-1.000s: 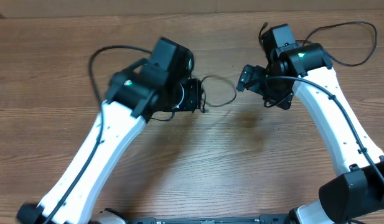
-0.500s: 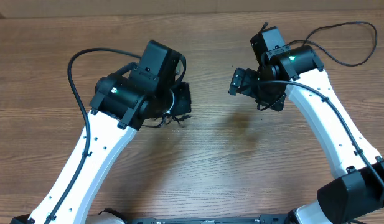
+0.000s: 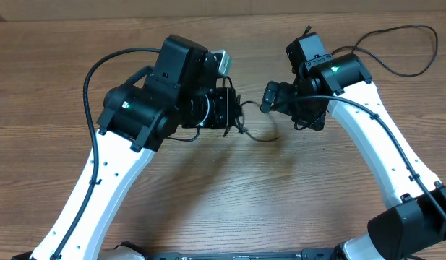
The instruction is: Untangle cables
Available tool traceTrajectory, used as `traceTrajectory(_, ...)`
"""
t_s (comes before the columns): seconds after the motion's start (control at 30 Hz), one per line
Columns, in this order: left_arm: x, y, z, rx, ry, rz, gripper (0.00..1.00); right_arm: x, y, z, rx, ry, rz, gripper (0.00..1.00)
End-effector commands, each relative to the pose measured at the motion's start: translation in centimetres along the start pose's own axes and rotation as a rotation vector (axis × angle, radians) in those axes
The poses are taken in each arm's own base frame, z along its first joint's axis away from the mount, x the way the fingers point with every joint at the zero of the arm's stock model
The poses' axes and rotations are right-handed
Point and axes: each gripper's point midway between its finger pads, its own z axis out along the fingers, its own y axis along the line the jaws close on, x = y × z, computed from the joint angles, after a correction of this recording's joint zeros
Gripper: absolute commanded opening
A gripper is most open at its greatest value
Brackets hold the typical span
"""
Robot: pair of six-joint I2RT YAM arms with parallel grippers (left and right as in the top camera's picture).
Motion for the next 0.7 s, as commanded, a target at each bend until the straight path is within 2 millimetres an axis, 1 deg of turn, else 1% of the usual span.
traceTrajectory(0.0, 0.0, -3.2, -1.6, 0.148, 0.002, 0.042, 0.04, 0.1, 0.1, 0.2, 0.000, 0.003, -0.014, 1.00)
traceTrajectory(0.13, -0.3, -5.4, -2.4, 0.257, -0.015, 0.089, 0.04, 0.1, 0.1, 0.4, 0.004, 0.006, -0.013, 1.00)
traceTrajectory(0.23, -0.8, -5.9, -3.0, 0.268, -0.046, 0.109, 0.04, 0.2, 0.1, 0.4, 0.006, 0.008, -0.013, 1.00)
traceTrajectory(0.33, -0.9, -6.1, -3.4, 0.274, -0.063, 0.118, 0.04, 0.3, -0.1, 0.6, 0.011, 0.013, -0.012, 1.00)
traceTrajectory(0.4, -1.2, -6.1, -4.2, 0.276, -0.084, 0.119, 0.04, 0.4, -0.5, 0.9, 0.029, 0.015, -0.010, 1.00)
traceTrajectory(0.5, -1.8, -6.1, -5.9, 0.293, -0.120, 0.097, 0.04, 0.6, -1.5, 2.1, 0.066, 0.018, -0.007, 1.00)
traceTrajectory(0.57, -1.9, -6.1, -6.9, 0.304, -0.141, 0.094, 0.04, 0.8, -1.8, 2.7, 0.073, 0.024, -0.006, 1.00)
traceTrajectory(0.67, -2.0, -5.3, -8.4, 0.285, -0.178, 0.086, 0.04, 1.0, -2.3, 3.7, 0.081, 0.030, -0.004, 1.00)
